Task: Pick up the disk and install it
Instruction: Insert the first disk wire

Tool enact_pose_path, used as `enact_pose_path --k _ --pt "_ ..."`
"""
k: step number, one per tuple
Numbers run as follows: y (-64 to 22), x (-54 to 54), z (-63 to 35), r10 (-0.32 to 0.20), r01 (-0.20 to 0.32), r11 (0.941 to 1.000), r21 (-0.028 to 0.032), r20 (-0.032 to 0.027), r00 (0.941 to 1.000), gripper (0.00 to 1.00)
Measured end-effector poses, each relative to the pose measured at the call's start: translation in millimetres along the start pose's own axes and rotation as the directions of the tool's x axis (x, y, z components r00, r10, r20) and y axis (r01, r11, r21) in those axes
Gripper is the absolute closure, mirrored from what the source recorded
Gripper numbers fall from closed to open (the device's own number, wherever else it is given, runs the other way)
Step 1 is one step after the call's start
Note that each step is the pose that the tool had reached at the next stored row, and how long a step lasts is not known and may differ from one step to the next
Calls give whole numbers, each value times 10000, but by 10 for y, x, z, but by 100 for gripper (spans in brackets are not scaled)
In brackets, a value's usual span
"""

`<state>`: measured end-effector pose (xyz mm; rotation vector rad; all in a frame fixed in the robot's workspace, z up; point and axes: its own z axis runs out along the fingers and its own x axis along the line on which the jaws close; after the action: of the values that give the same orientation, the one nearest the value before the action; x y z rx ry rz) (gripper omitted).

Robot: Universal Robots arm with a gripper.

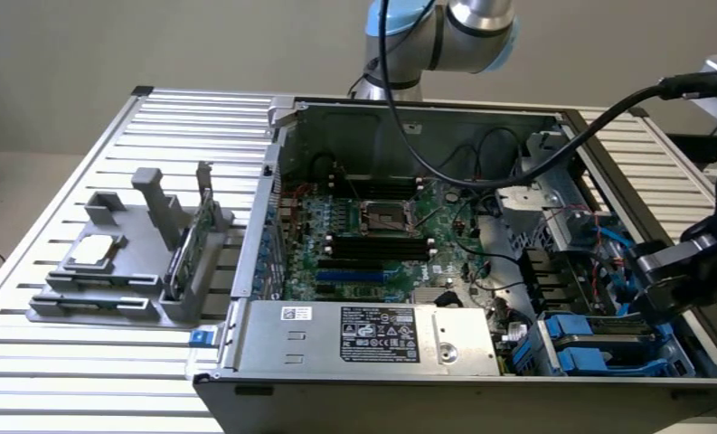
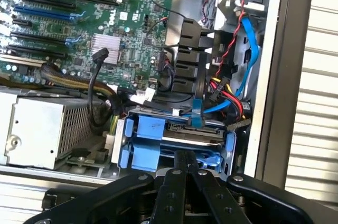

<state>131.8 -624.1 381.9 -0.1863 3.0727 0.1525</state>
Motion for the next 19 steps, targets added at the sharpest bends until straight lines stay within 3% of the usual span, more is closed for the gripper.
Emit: enact_pose_path --k 5,10,15,19 --pt "0 0 0 754 -755 9971 12 76 9971 89" --pt "0 0 0 1497 -1497 9887 19 152 9886 89" --pt "0 0 0 2243 -2244 9745 18 230 9743 89" --pt "0 0 0 2820 -2822 9594 12 290 9590 89"
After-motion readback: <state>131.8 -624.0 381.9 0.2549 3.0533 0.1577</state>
